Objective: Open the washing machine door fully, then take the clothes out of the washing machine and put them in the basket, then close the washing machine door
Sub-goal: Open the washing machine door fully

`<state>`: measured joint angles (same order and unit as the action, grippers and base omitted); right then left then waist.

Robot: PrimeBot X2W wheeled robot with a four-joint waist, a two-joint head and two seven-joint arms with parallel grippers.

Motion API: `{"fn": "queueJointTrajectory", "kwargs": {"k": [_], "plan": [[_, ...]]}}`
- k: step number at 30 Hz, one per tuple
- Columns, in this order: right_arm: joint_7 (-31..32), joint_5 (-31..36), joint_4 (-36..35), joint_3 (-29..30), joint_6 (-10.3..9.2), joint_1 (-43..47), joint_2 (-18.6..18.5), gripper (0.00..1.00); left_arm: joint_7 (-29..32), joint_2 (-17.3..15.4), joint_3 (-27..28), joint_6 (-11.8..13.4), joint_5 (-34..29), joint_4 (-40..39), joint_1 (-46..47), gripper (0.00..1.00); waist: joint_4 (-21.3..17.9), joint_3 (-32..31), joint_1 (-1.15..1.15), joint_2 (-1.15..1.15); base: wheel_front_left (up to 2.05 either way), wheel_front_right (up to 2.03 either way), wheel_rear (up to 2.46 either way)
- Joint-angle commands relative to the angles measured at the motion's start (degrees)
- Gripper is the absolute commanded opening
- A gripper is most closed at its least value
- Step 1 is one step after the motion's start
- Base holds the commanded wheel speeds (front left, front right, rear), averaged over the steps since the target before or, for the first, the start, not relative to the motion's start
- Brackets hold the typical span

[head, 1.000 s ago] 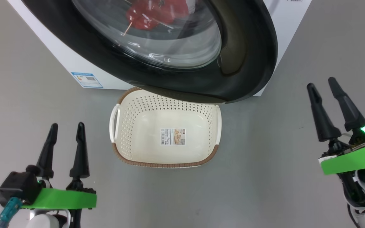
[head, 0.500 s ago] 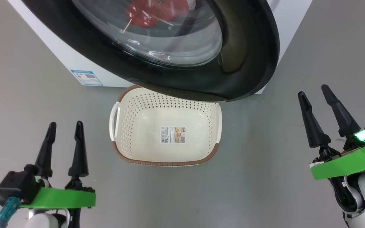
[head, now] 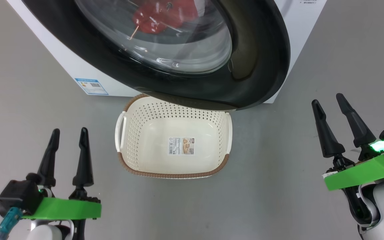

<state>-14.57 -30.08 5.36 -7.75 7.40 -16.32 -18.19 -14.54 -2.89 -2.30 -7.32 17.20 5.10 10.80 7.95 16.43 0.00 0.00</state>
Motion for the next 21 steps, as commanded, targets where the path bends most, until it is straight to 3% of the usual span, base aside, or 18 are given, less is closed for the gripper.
{"fn": "queueJointTrajectory", "kwargs": {"k": [1,18,19,20,21], "plan": [[-0.42,0.74,-1.17,-1.15,0.09,1.27,-0.23,1.0,-0.46,-1.06,1.68,-0.17,-0.64,-1.32,0.24,1.0,-0.05,-0.14,0.0,0.0,0.0,0.0,0.0],[-0.42,-1.98,-1.22,-1.02,0.09,-1.62,-1.33,1.0,-0.46,-1.46,0.85,-0.17,-0.47,-1.13,-0.16,1.0,-0.09,-0.39,0.0,0.0,0.0,0.0,0.0],[-0.42,-2.5,-1.25,-0.99,0.09,-2.06,-1.45,0.97,-0.46,-1.49,0.8,-0.17,-0.45,-1.12,-0.16,1.0,-0.11,-0.38,0.0,0.0,0.0,0.0,0.0],[-0.42,-3.08,-1.19,-1.0,0.09,-2.52,-1.65,0.76,-0.46,-1.52,0.75,-0.17,-0.44,-1.12,-0.16,1.0,-0.11,-0.36,0.0,0.0,0.0,0.0,0.0],[-0.42,-3.9,-1.17,-0.92,0.09,-3.03,-1.76,0.45,-0.46,-1.53,0.72,-0.17,-0.43,-1.13,-0.15,1.0,-0.11,-0.33,0.0,0.0,0.0,0.0,0.0]]}}
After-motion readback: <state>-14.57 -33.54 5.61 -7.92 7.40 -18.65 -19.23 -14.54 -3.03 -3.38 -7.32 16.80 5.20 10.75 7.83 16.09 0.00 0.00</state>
